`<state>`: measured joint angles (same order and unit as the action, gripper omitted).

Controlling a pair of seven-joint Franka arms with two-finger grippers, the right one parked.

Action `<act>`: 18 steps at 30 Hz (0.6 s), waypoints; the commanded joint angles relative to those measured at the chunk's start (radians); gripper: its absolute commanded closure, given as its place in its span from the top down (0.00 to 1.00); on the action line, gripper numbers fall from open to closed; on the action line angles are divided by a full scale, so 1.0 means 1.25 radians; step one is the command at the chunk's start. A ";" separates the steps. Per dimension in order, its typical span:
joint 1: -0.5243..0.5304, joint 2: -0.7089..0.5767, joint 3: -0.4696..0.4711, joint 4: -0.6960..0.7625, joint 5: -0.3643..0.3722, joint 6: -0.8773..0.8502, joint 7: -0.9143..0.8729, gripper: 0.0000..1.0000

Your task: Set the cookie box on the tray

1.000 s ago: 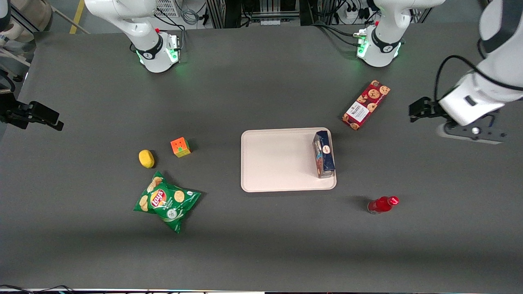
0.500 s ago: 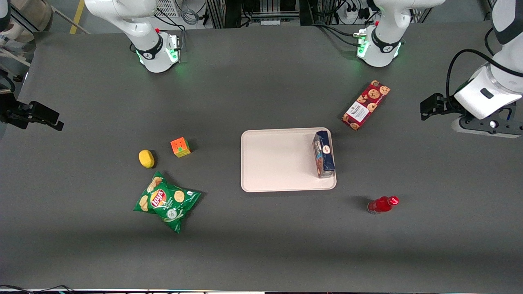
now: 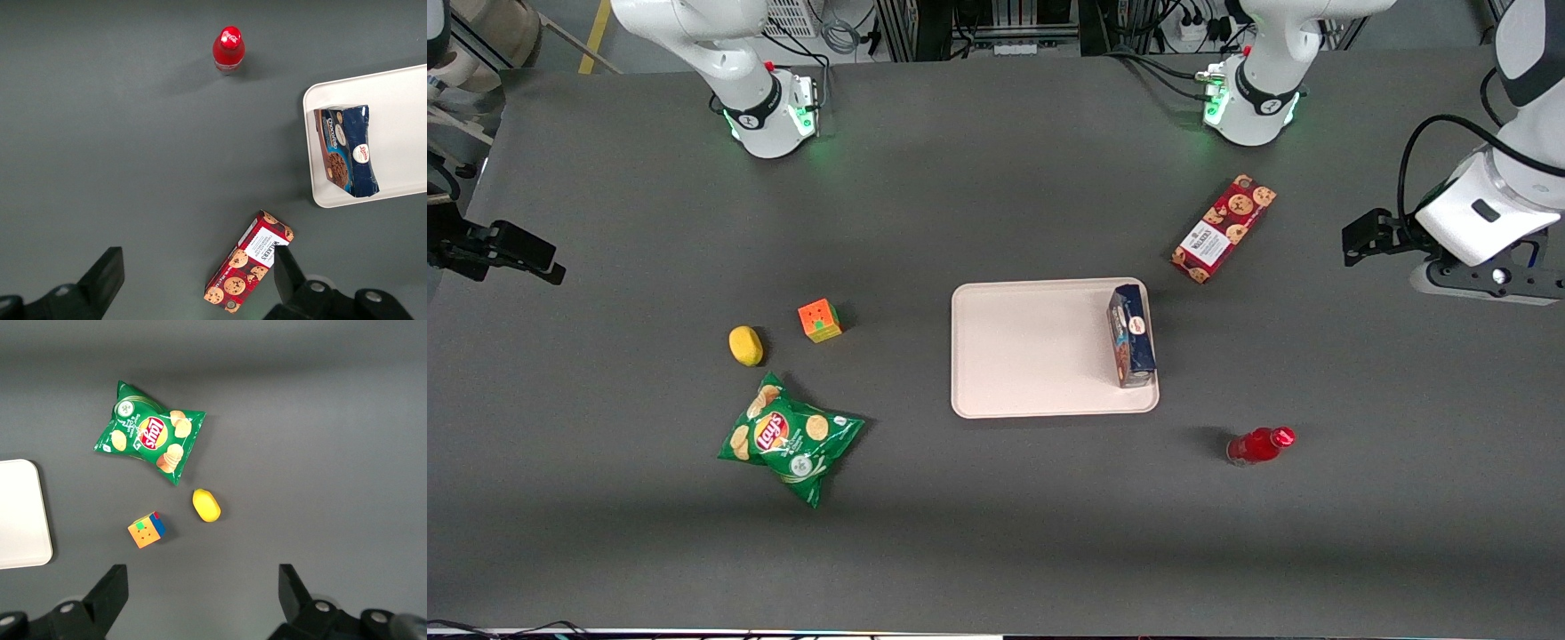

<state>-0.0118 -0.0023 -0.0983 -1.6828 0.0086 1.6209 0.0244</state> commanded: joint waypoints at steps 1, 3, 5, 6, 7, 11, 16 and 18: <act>-0.010 -0.028 0.010 -0.029 0.009 0.013 0.004 1.00; -0.010 -0.028 0.010 -0.028 0.009 0.010 0.004 1.00; -0.010 -0.028 0.010 -0.028 0.009 0.008 0.004 1.00; -0.010 -0.026 0.009 -0.028 0.009 0.005 0.004 1.00; -0.010 -0.026 0.009 -0.028 0.009 0.003 0.004 1.00; -0.011 -0.025 0.007 -0.028 0.005 -0.001 0.000 1.00; -0.013 -0.015 0.006 -0.027 0.000 0.015 0.005 1.00; -0.010 -0.012 0.007 -0.024 0.000 0.015 0.009 1.00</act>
<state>-0.0166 -0.0021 -0.0980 -1.6943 0.0079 1.6222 0.0244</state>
